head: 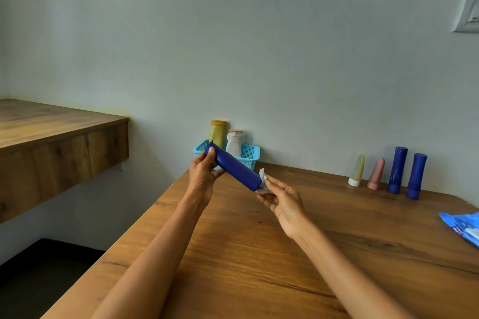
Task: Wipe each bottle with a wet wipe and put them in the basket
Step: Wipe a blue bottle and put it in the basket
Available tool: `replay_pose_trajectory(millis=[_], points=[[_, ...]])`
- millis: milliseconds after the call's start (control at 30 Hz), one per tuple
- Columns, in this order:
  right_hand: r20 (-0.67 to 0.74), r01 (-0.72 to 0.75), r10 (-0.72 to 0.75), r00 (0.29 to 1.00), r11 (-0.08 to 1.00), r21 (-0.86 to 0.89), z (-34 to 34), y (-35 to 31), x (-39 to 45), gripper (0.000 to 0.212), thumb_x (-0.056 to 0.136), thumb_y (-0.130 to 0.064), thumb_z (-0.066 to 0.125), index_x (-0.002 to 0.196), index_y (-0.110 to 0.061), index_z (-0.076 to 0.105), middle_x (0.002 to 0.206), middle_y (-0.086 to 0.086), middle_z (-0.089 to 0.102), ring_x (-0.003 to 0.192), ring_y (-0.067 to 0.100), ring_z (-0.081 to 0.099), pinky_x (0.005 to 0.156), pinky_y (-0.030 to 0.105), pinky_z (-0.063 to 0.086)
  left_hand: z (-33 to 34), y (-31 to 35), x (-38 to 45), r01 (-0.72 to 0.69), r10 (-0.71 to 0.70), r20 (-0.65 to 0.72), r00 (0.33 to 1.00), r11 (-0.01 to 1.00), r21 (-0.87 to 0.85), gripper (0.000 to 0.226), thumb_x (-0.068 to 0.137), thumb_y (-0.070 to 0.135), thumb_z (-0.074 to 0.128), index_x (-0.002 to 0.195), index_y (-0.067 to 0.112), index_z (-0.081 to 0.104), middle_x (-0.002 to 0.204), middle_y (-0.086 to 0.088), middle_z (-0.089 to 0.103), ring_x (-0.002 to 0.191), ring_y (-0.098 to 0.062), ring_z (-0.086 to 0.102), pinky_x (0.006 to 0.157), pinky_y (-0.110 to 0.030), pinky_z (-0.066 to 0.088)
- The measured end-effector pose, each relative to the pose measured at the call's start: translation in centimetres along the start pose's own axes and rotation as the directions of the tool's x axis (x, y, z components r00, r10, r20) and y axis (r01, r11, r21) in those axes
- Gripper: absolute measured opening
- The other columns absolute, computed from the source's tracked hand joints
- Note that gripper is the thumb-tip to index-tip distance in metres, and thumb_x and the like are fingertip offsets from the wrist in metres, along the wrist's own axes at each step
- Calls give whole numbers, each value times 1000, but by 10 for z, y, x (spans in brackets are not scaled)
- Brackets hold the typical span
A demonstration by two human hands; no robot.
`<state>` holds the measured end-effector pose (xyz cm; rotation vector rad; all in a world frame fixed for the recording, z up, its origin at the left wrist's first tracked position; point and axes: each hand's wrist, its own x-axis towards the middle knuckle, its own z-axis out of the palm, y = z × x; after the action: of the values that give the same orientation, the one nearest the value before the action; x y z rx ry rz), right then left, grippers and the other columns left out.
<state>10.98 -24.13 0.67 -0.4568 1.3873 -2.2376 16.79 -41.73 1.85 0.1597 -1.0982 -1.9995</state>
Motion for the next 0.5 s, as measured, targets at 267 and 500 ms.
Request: replay_pose_trajectory(millis=[267,500], points=[[-131,13,-26,991,995,-101,23,-1,1,14,87,-8,62,99,-12,67,103,7,66,93,19,64,73,26,54,4,-3,-5,-126,134,-89,987,988,92,34,92,14,57,123,2,50,110,-12,60,102,-22,60,77,-35,58],[138,437,-460,877,647,-625,38,-18,12,25,93,-16,52,114,-16,66,119,-1,60,103,6,56,71,6,45,10,-8,-10,-84,79,46,996,989,123,14,91,19,60,103,12,61,95,-7,67,90,-18,65,64,-26,57]])
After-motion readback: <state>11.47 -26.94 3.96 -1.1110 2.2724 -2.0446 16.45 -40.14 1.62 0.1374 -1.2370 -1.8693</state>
